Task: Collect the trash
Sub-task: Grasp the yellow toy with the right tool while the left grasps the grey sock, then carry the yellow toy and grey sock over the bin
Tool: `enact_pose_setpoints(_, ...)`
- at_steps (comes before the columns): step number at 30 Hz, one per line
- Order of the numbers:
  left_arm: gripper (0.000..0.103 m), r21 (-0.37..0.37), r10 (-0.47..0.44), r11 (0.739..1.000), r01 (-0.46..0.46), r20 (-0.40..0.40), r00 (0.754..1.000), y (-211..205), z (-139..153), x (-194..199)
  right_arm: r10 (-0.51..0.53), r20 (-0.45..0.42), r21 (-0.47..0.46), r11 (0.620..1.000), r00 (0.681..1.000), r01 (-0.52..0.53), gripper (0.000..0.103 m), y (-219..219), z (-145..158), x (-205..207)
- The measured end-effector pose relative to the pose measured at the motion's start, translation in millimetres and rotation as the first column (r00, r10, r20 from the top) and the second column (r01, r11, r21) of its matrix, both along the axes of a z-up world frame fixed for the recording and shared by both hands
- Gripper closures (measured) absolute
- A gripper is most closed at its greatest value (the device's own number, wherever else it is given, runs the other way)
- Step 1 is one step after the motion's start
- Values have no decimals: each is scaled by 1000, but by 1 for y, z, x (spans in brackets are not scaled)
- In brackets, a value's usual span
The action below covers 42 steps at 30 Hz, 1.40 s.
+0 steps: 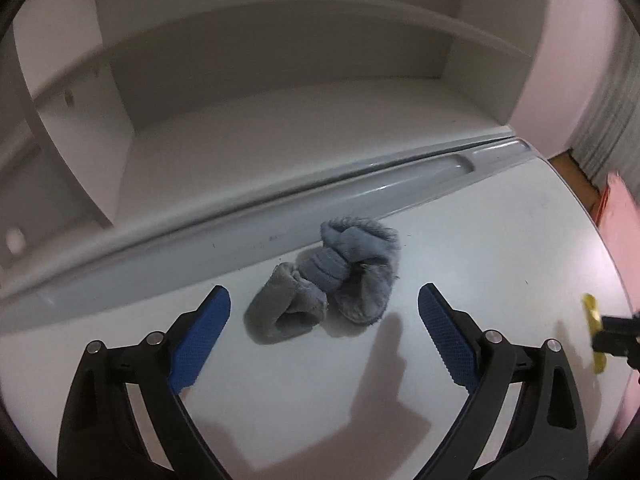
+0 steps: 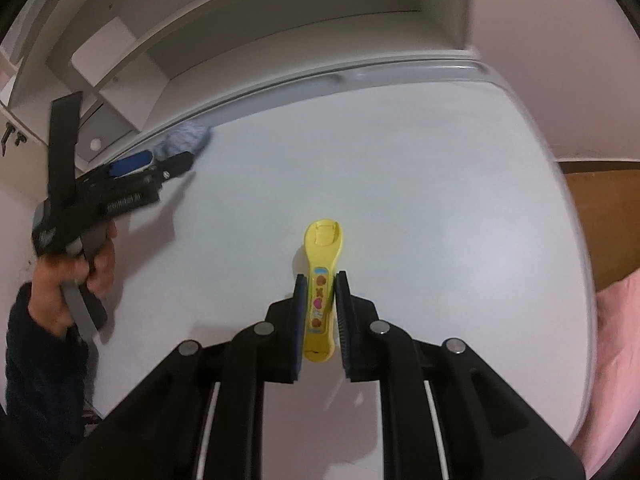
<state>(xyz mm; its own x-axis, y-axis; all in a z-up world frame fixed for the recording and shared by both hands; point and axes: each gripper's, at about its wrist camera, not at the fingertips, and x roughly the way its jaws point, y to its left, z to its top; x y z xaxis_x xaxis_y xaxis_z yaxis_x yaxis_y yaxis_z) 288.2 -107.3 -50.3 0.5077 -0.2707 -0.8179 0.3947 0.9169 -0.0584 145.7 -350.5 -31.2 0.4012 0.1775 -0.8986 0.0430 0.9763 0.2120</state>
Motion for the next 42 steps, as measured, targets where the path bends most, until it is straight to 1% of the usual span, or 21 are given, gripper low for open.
enact_pose_setpoints(2,35,22,29,999,-29,17,999,2,-1,0,-27,15,-3,1000,1000,27,88,-20,1,-15)
enact_pose_setpoints(3,60,38,25,999,-26,29,999,0,1,-3,-39,22,-2,999,999,39,88,-27,0,-20)
enact_pose_setpoints(4,81,44,17,999,-18,26,1000,-1,2,-4,-53,31,-6,999,998,53,88,-33,0,-27)
enact_pose_setpoints(6,87,31,-1,1000,2,-9,1000,-4,4,-11,-78,53,-21,997,996,79,88,-55,2,-51)
enact_pose_setpoints(8,88,56,-32,998,32,-7,999,-13,9,-25,-114,80,-26,993,990,117,88,-76,6,-76)
enact_pose_setpoints(10,89,98,-80,992,76,40,996,-31,21,-53,-163,110,-18,986,980,166,88,-97,11,-104)
enact_pose_setpoints(14,89,71,-188,980,184,48,981,-76,40,-110,-293,141,21,956,946,293,88,-156,12,-177)
enact_pose_setpoints(16,89,51,-274,961,271,54,960,-114,48,-153,-357,158,18,933,921,359,88,-180,13,-214)
enact_pose_setpoints(18,89,31,-355,935,353,72,932,-148,56,-194,-428,174,20,902,887,431,88,-208,13,-258)
enact_pose_setpoints(21,89,-8,-478,877,481,99,873,-204,64,-264,-526,183,25,847,831,531,88,-246,6,-317)
enact_pose_setpoints(23,89,-36,-550,830,557,111,828,-244,58,-318,-583,178,23,808,793,589,88,-265,-4,-351)
enact_pose_setpoints(24,89,-55,-578,809,585,108,809,-257,54,-335,-618,174,25,781,767,624,88,-274,-12,-369)
enact_pose_setpoints(27,89,-135,-662,737,663,56,747,-302,25,-390,-690,139,42,721,711,691,88,-297,-40,-407)
enact_pose_setpoints(29,89,-148,-698,707,692,17,716,-331,-5,-418,-723,108,42,689,682,724,88,-305,-59,-420)
enact_pose_setpoints(33,89,-133,-725,688,714,-63,686,-368,-62,-441,-774,41,58,634,632,771,88,-319,-99,-434)
enact_pose_setpoints(35,89,-119,-730,683,721,-81,678,-381,-78,-444,-785,4,79,618,619,783,88,-325,-115,-435)
enact_pose_setpoints(36,89,-107,-733,680,725,-82,676,-386,-87,-446,-785,-35,113,611,618,783,88,-330,-124,-436)
enact_pose_setpoints(37,89,-104,-737,676,730,-91,669,-391,-95,-448,-795,-40,137,596,606,791,88,-334,-128,-438)
enact_pose_setpoints(38,89,-106,-737,675,730,-100,668,-395,-102,-446,-800,-36,121,591,599,797,88,-334,-129,-437)
enact_pose_setpoints(39,89,-109,-728,685,720,-115,675,-394,-109,-443,-804,-32,95,590,594,802,88,-336,-129,-436)
enact_pose_setpoints(42,89,-103,-712,701,705,-135,689,-399,-124,-435,-806,-46,104,583,590,806,88,-342,-136,-437)
